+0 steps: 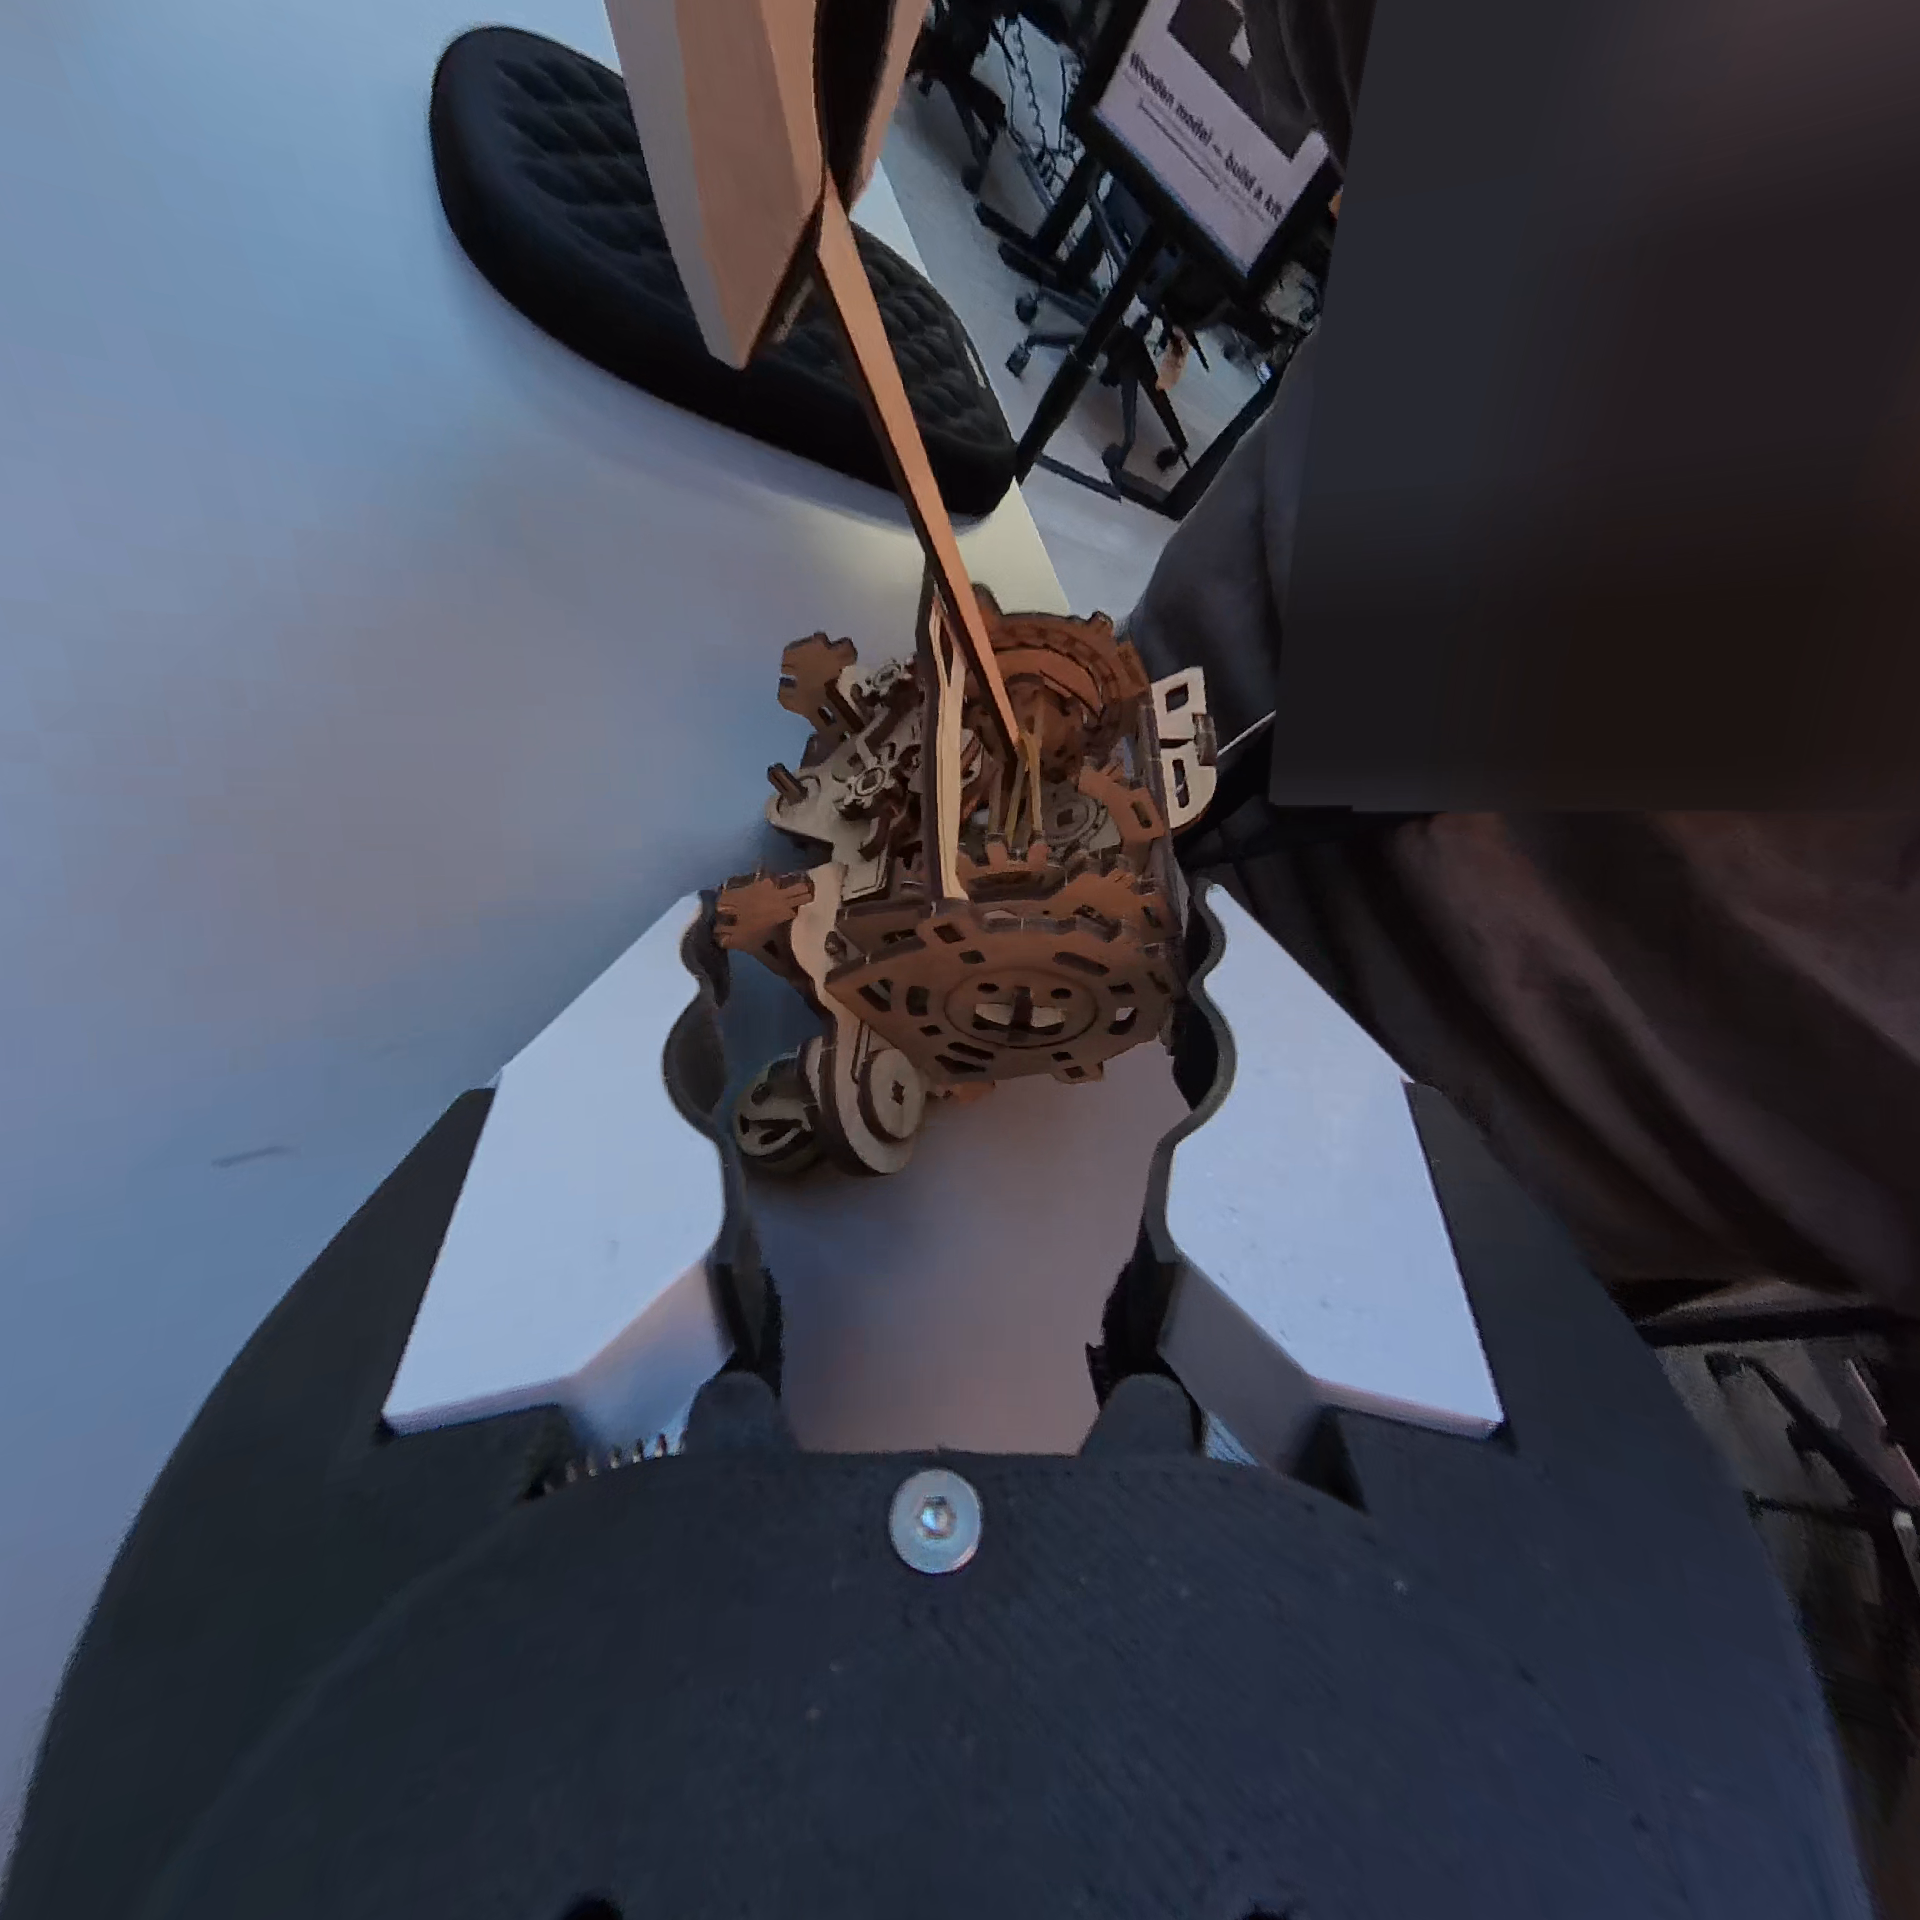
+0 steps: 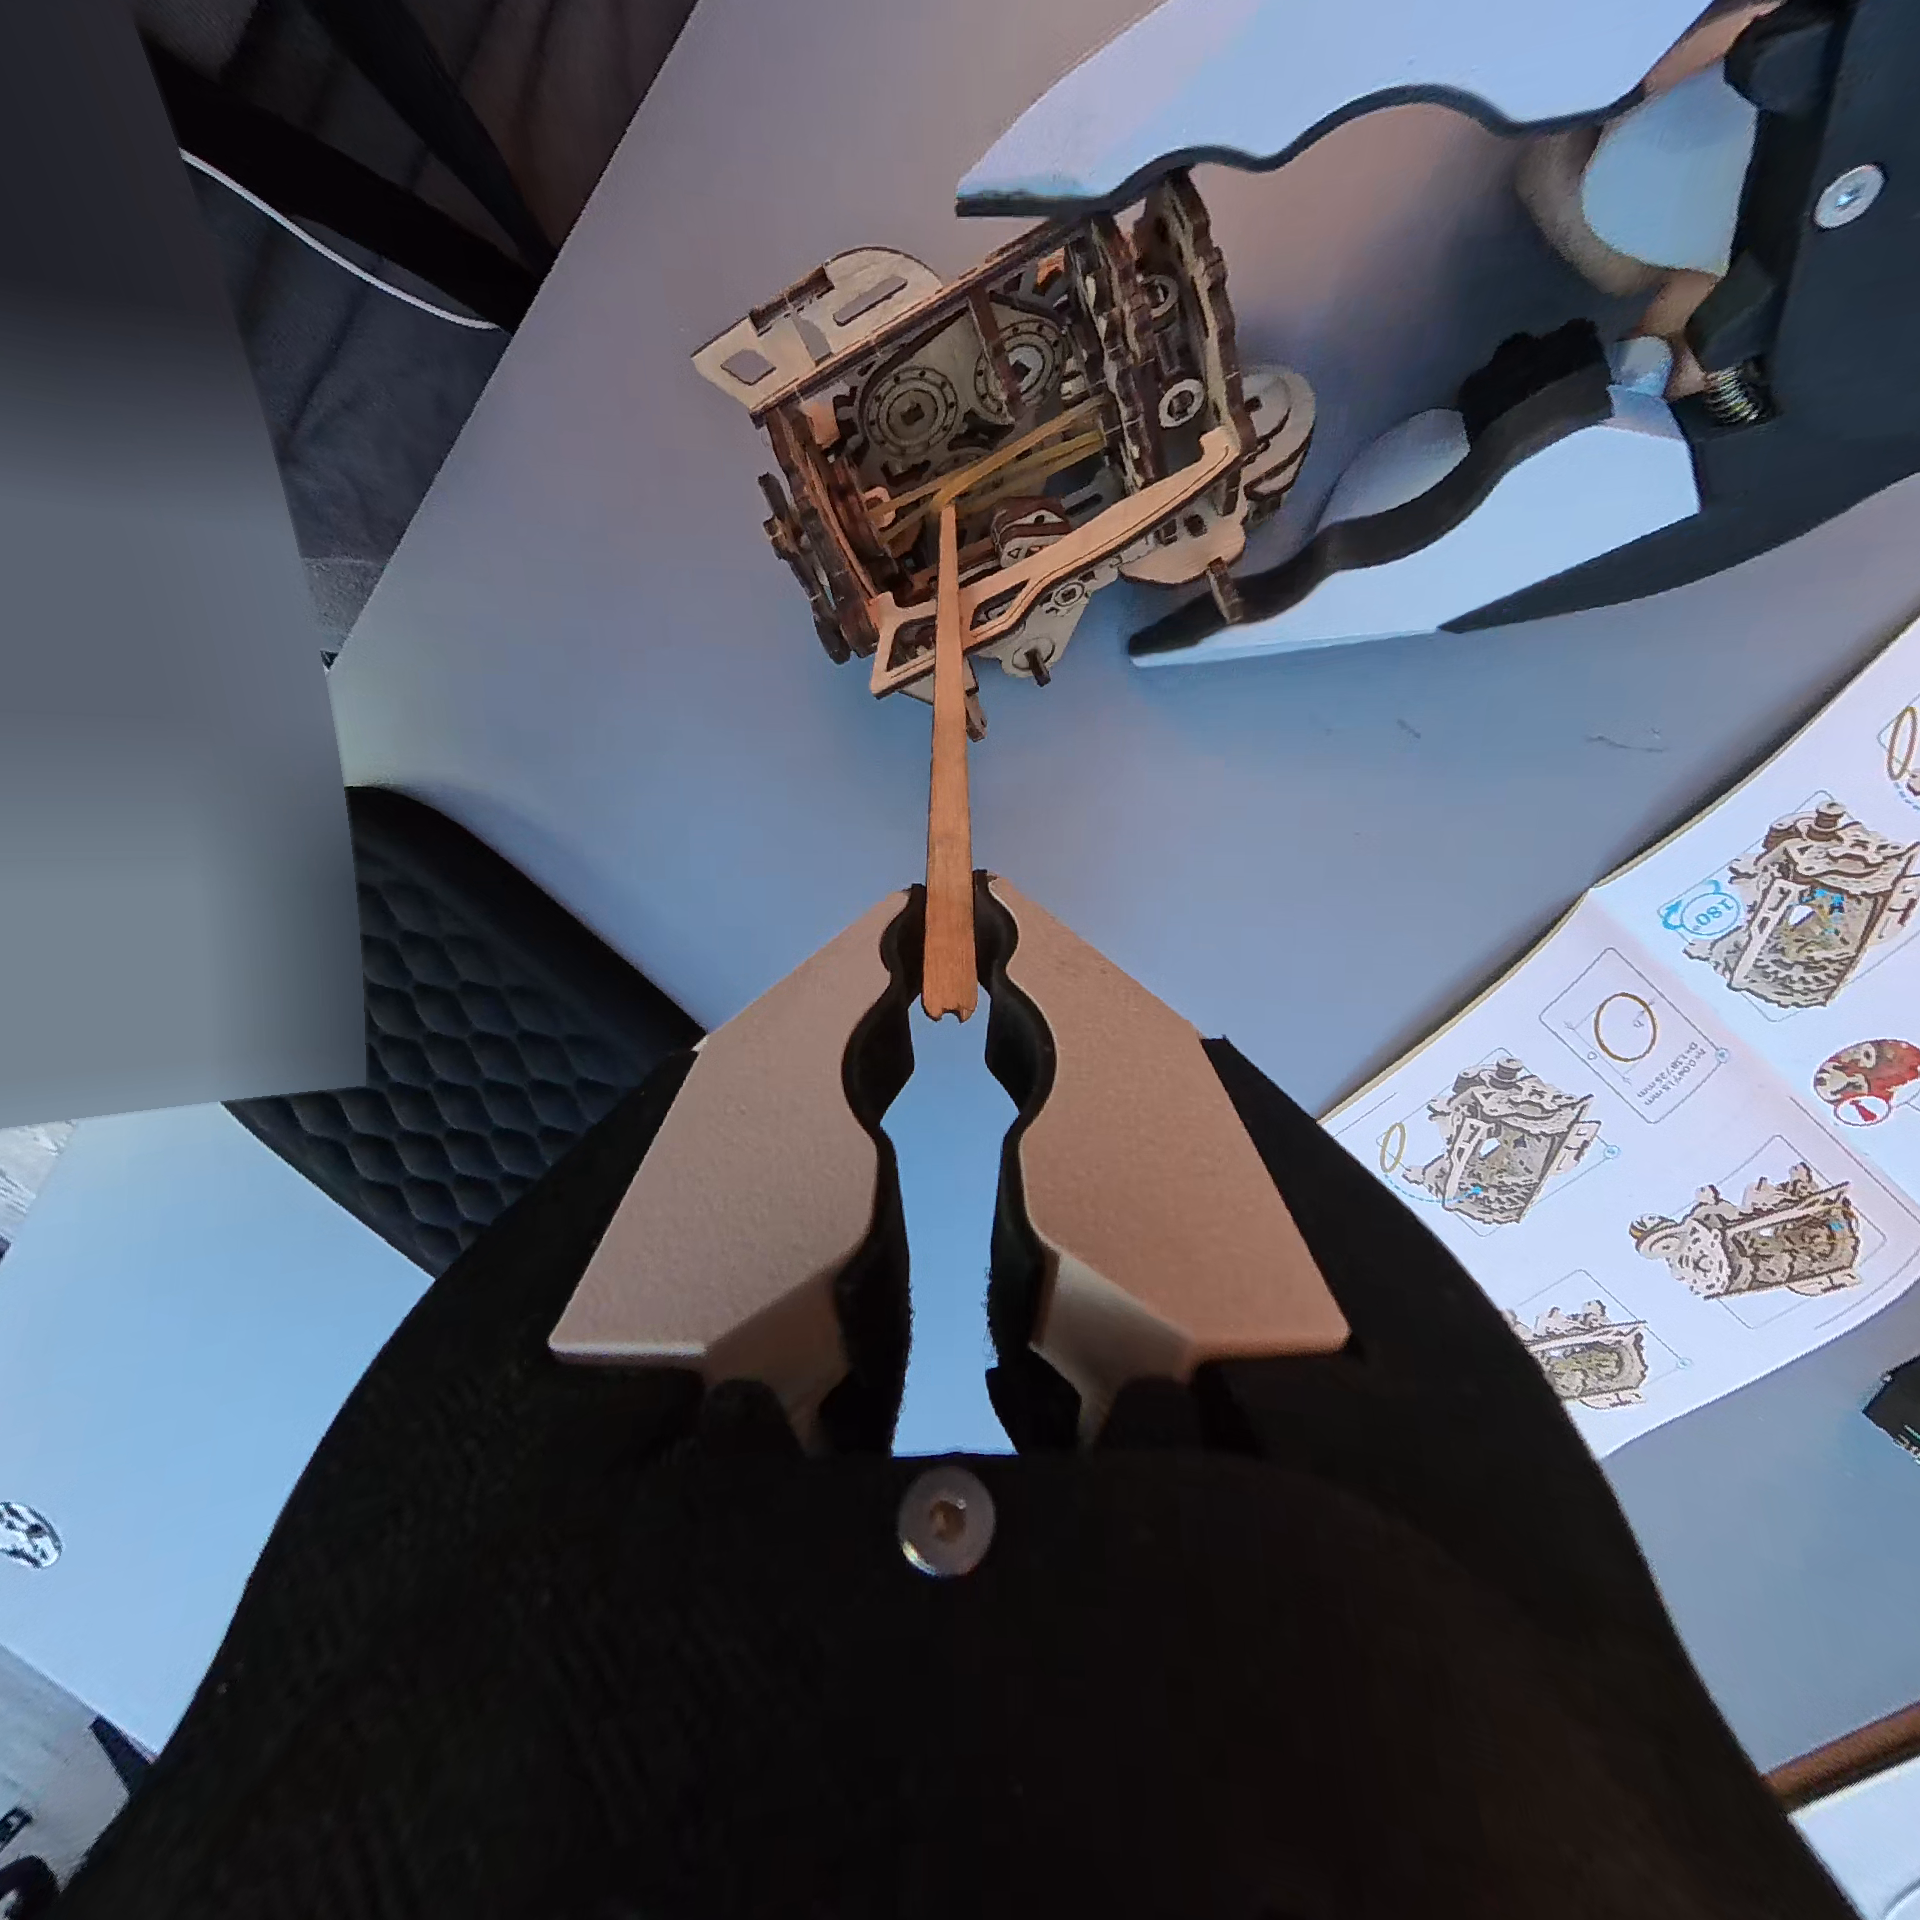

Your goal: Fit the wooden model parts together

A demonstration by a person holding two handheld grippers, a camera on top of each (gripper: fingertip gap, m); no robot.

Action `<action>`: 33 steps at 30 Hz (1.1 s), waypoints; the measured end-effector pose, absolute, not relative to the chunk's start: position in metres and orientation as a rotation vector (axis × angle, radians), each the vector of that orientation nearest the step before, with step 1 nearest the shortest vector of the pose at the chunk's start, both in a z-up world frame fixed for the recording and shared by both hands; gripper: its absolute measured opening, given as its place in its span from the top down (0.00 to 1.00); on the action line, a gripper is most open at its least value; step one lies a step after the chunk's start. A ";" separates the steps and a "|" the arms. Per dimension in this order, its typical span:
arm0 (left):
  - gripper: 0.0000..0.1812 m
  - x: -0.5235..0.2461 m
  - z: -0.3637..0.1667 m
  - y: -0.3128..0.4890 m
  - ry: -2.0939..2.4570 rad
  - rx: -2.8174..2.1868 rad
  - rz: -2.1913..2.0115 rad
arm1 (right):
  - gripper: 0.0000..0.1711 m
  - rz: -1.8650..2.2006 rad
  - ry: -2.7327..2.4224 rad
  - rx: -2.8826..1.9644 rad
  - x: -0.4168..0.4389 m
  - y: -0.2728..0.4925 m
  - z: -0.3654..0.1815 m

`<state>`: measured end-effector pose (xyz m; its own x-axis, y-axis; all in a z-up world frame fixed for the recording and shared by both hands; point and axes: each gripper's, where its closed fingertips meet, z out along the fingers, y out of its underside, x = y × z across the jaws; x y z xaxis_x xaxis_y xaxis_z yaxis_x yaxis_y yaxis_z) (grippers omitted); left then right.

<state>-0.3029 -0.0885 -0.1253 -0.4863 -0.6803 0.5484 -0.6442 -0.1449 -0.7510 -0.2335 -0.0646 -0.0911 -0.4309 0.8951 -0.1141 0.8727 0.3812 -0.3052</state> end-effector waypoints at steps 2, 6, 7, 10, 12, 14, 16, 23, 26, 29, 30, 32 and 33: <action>0.52 -0.302 -0.126 -0.090 2.045 -1.573 -1.738 | 0.96 0.503 -2.556 -1.637 -0.233 -0.066 -0.091; 0.53 -0.302 -0.126 -0.090 2.041 -1.579 -1.742 | 0.96 0.514 -2.578 -1.643 -0.230 -0.070 -0.090; 0.53 -0.302 -0.126 -0.089 2.039 -1.581 -1.744 | 0.96 0.514 -2.580 -1.642 -0.229 -0.070 -0.090; 0.53 -0.301 -0.126 -0.089 2.034 -1.586 -1.749 | 0.96 0.517 -2.585 -1.650 -0.227 -0.071 -0.089; 0.53 -0.301 -0.126 -0.089 2.034 -1.584 -1.748 | 0.96 0.530 -2.585 -1.645 -0.226 -0.073 -0.088; 0.53 -0.301 -0.126 -0.089 2.034 -1.583 -1.747 | 0.96 0.527 -2.585 -1.645 -0.225 -0.074 -0.089; 0.53 -0.301 -0.126 -0.089 2.033 -1.584 -1.746 | 0.96 0.513 -2.579 -1.635 -0.225 -0.072 -0.089; 0.53 -0.301 -0.125 -0.088 2.023 -1.594 -1.762 | 0.96 0.507 -2.582 -1.628 -0.225 -0.070 -0.085; 0.53 -0.301 -0.125 -0.088 2.022 -1.594 -1.760 | 0.96 0.487 -2.595 -1.628 -0.225 -0.070 -0.085; 0.53 -0.301 -0.125 -0.088 2.022 -1.594 -1.760 | 0.96 0.474 -2.604 -1.634 -0.224 -0.070 -0.085; 0.53 -0.301 -0.125 -0.088 2.022 -1.594 -1.760 | 0.96 0.470 -2.607 -1.634 -0.223 -0.070 -0.085; 0.53 -0.301 -0.125 -0.088 2.022 -1.594 -1.760 | 0.96 0.455 -2.615 -1.634 -0.223 -0.070 -0.085; 0.53 -0.301 -0.125 -0.088 2.022 -1.594 -1.759 | 0.96 0.449 -2.619 -1.635 -0.222 -0.070 -0.084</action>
